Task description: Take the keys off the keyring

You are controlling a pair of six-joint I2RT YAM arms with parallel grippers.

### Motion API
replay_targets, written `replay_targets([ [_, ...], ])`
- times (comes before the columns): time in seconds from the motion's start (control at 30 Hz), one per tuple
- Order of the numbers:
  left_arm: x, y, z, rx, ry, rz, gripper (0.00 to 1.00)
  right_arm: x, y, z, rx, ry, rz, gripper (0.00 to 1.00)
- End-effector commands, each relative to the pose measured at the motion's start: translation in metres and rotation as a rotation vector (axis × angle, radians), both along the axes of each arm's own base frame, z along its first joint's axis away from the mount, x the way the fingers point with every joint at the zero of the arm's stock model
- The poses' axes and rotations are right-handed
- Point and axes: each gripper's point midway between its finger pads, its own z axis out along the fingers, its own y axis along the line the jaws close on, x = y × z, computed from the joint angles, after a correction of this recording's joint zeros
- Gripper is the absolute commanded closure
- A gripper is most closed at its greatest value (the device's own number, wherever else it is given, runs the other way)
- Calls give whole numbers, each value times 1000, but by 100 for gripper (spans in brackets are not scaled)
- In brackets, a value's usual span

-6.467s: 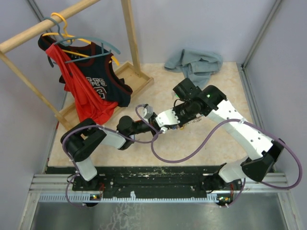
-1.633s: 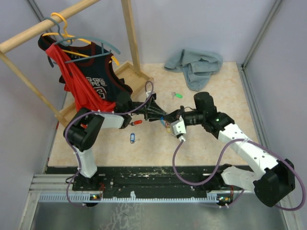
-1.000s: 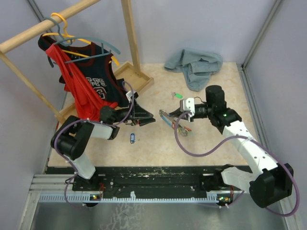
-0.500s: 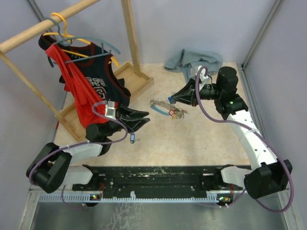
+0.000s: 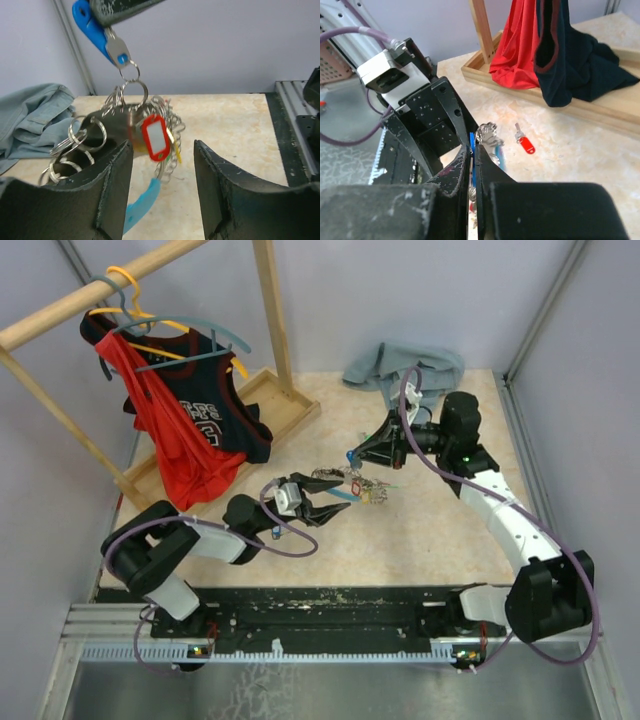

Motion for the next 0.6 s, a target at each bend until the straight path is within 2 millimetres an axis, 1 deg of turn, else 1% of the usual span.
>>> replay_targets([
  [0.0,4,2,55,-171,-217,58,42,6,5,18,65,4,-12,100],
  [0.13,14,-3,53,-174,-206,76,42,5,10,12,58,21,0,100],
  [0.27,23,-4,52,-185,-164,85,43,9,12,9,53,38,-17,100],
  [0.43,30,0,55,-213,-120,118,52,15,14,8,77,100,-60,100],
  [0.5,30,4,58,-221,-120,134,54,20,14,8,89,133,-100,100],
  [0.57,31,11,61,-232,-117,165,54,30,14,5,86,169,-161,100],
])
